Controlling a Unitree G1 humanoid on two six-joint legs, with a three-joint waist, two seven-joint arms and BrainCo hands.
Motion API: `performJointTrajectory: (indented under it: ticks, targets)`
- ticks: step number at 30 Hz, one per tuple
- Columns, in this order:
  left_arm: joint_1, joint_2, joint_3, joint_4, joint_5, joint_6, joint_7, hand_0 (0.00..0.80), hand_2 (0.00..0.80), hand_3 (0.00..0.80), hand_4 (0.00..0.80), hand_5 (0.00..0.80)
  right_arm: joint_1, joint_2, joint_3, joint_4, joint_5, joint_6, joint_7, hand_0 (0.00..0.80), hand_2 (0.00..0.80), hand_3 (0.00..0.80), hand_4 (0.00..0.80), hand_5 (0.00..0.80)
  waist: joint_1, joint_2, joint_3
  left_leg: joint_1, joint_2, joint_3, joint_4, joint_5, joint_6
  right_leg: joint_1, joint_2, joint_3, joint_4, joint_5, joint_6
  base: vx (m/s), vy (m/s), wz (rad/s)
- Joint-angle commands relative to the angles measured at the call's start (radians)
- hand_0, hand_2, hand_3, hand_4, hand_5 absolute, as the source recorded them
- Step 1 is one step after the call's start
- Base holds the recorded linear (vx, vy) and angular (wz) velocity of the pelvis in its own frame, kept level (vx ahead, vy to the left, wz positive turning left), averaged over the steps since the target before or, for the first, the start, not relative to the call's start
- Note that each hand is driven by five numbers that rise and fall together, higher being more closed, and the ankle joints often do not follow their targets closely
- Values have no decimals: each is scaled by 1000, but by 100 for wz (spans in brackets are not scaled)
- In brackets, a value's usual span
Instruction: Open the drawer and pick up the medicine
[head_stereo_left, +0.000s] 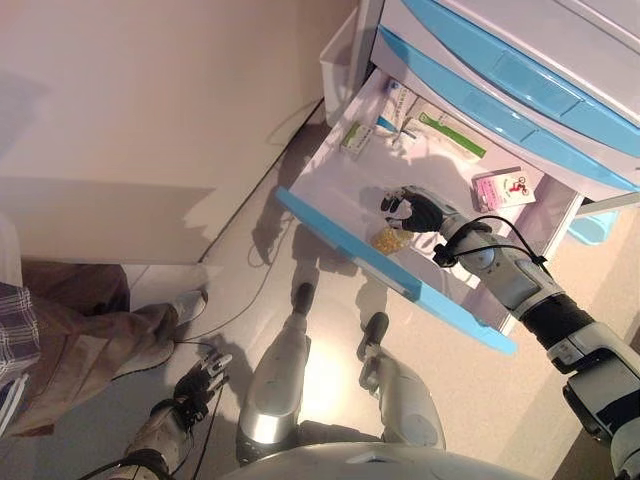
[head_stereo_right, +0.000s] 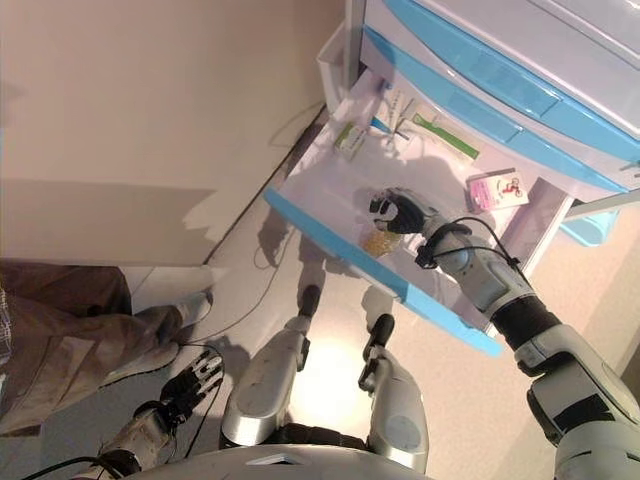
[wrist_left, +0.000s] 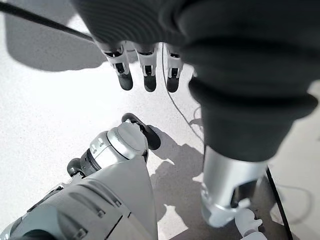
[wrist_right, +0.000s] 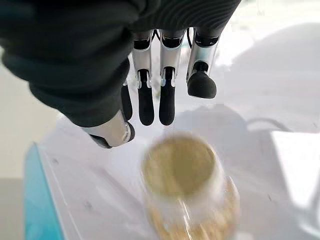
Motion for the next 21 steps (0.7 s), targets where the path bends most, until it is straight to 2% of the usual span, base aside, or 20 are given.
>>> performJointTrajectory:
  ticks: [1,9,11,12,21]
  targets:
    - [73,-9,-15,-5,0,5,11,0,0,0,0,0,9,-54,-34,-170,-2,-50,-32,800,800,800,800,800,-21,-30,-90,-28,5,23,73,-115,-15,-30,-33,15,26,18,50,12,-16,-11]
    - [96,-18,12,-10,12,8,16,0,0,0,0,0,52,-102,-132,-334,19,-39,36,800,800,800,800,800,-44,-40,-121,-1,18,43,52,-116,-15,-13,-27,35,11,19,56,15,-7,-8]
    - [99,-20,17,-7,15,7,11,0,0,0,0,0,61,-112,-146,-357,27,-37,49,157,157,157,157,157,-49,-41,-126,5,21,47,47,-115,-14,-11,-25,39,9,19,55,9,3,-8]
    - [99,-20,19,-8,14,9,10,0,0,0,0,0,65,-116,-151,-369,23,-34,53,0,0,0,0,0,-50,-41,-127,7,21,49,44,-115,-14,-9,-24,39,7,18,55,2,5,-10]
    - [94,-11,28,-10,4,22,22,0,0,0,0,0,72,-163,-155,-395,-61,-8,74,0,0,0,0,0,-58,-46,-127,6,25,56,44,-113,-13,-9,-16,44,4,18,52,-3,0,-3]
